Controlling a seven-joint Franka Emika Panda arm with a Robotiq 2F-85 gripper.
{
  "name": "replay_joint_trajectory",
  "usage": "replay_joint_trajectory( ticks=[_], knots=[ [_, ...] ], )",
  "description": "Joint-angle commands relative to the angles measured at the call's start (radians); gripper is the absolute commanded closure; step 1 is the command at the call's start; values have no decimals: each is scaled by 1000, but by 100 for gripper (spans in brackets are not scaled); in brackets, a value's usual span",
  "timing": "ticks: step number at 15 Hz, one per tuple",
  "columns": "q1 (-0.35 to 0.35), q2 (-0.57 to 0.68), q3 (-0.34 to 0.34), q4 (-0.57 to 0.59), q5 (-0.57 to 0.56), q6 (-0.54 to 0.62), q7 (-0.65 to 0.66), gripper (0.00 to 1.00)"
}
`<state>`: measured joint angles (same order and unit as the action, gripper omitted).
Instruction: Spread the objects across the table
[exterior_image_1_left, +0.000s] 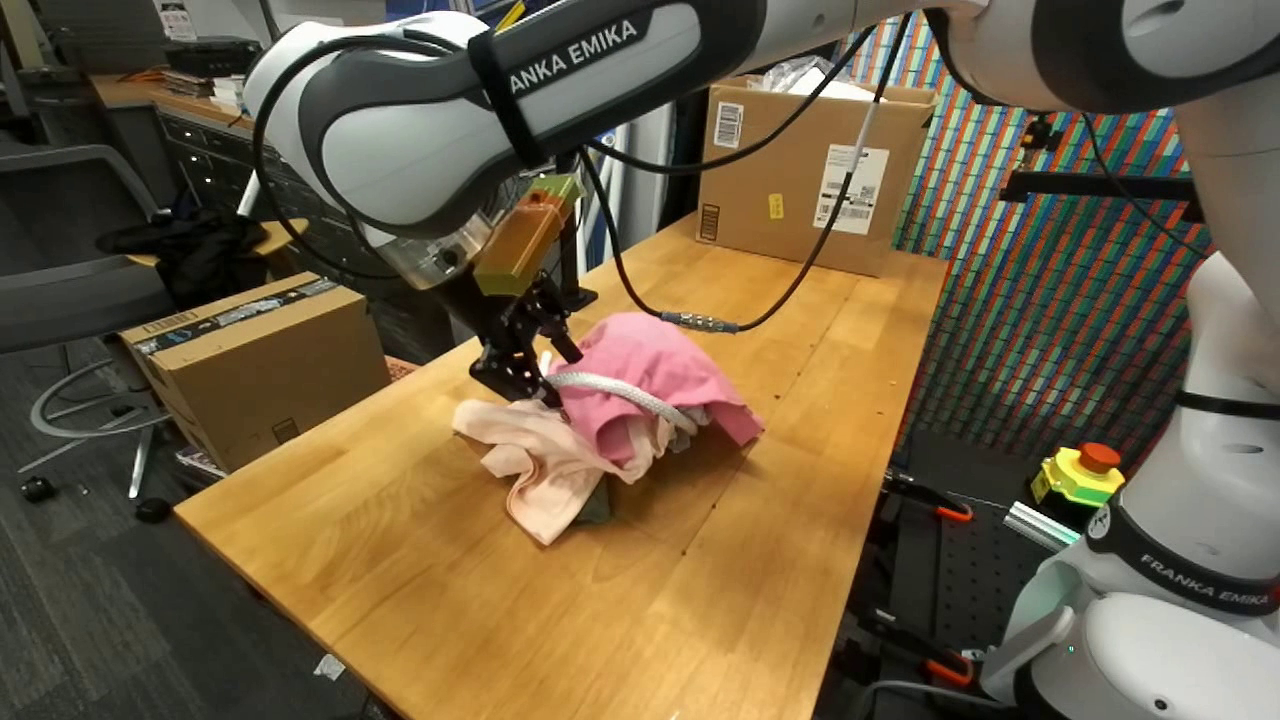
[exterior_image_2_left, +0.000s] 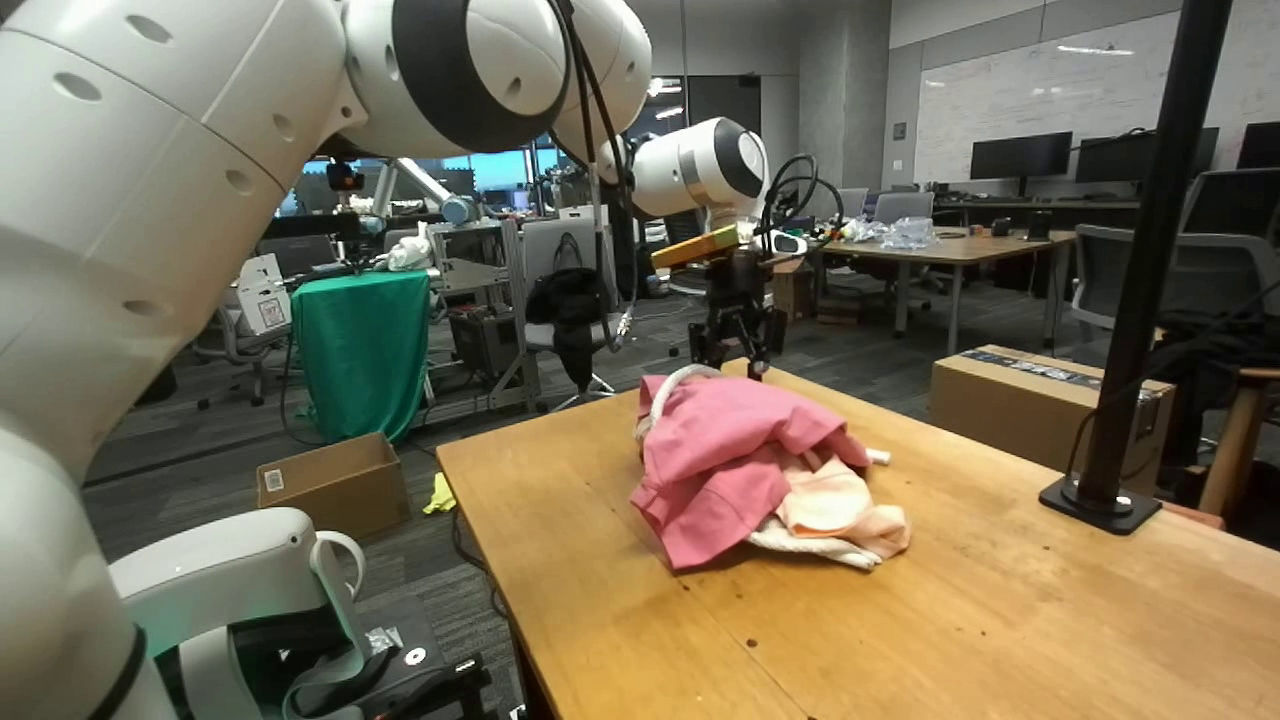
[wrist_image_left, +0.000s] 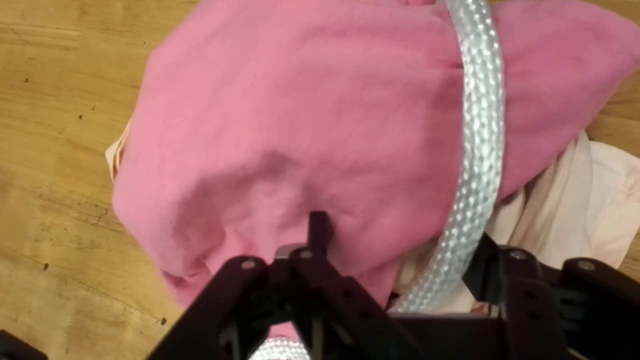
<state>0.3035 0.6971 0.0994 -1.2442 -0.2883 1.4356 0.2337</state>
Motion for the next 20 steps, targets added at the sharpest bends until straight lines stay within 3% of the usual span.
replay_joint_trajectory(
  ticks=[1, 4, 6, 15, 20],
  knots=[
    [17, 36, -14, 78, -2, -53, -39, 67],
    [24, 39, -14, 91, -10, -66, -53, 89],
    [30, 37, -15, 96, -18, -71, -58, 94],
    [54, -6, -25, 100, -91, -87, -57, 90],
    [32, -131, -20, 41, -148, -51, -17, 90]
  ],
)
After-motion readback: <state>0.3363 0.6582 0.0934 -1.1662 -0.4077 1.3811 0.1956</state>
